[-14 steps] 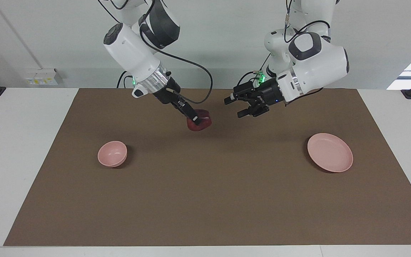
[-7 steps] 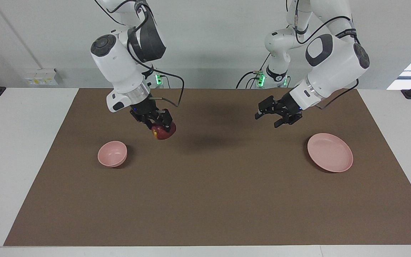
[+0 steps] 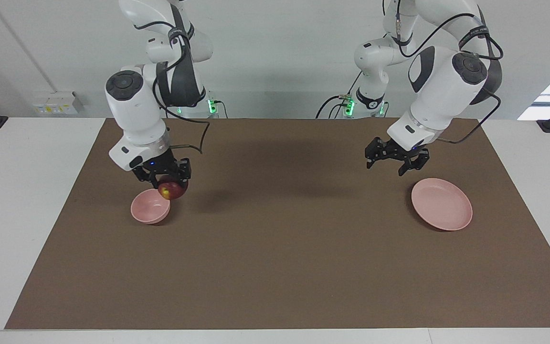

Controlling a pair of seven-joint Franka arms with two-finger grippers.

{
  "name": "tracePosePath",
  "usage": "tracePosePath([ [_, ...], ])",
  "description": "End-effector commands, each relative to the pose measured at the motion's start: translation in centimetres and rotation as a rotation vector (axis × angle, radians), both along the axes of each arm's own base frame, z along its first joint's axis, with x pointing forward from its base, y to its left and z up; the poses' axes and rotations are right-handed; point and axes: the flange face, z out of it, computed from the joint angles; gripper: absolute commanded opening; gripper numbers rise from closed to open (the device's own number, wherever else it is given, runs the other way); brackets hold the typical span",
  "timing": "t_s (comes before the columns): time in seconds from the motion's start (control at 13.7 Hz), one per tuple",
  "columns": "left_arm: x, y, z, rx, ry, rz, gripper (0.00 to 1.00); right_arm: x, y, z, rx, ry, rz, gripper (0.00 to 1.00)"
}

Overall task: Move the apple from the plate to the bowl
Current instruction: 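Carry the apple over the pink bowl with the right gripper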

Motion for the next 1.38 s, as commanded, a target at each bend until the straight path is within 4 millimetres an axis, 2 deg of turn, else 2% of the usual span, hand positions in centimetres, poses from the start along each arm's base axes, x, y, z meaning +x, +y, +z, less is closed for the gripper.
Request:
tracePosePath([
  [0.0, -0.3, 1.6, 0.6, 0.068, -0.007, -0.01, 1.0, 0.4, -3.3, -2.6, -0.026, 0.005, 0.025, 0.0],
  [0.15, -0.2, 2.0, 0.6, 0.077, -0.011, -0.007, 1.0, 1.1, -6.5, -5.0, -0.031, -0.014, 0.052, 0.0],
  [0.22, -0.2, 2.0, 0.6, 0.077, -0.011, -0.007, 1.0, 1.1, -7.1, -5.5, -0.031, -0.016, 0.055, 0.0],
  [0.44, -0.2, 2.1, 0.5, 0.078, -0.008, -0.008, 1.0, 1.1, -7.5, -7.7, -0.03, 0.011, 0.039, 0.0],
  [1.31, 0.1, 3.3, 1.0, 0.121, -0.019, -0.001, 1.0, 1.0, -7.0, -9.9, -0.027, 0.041, 0.01, 0.0],
])
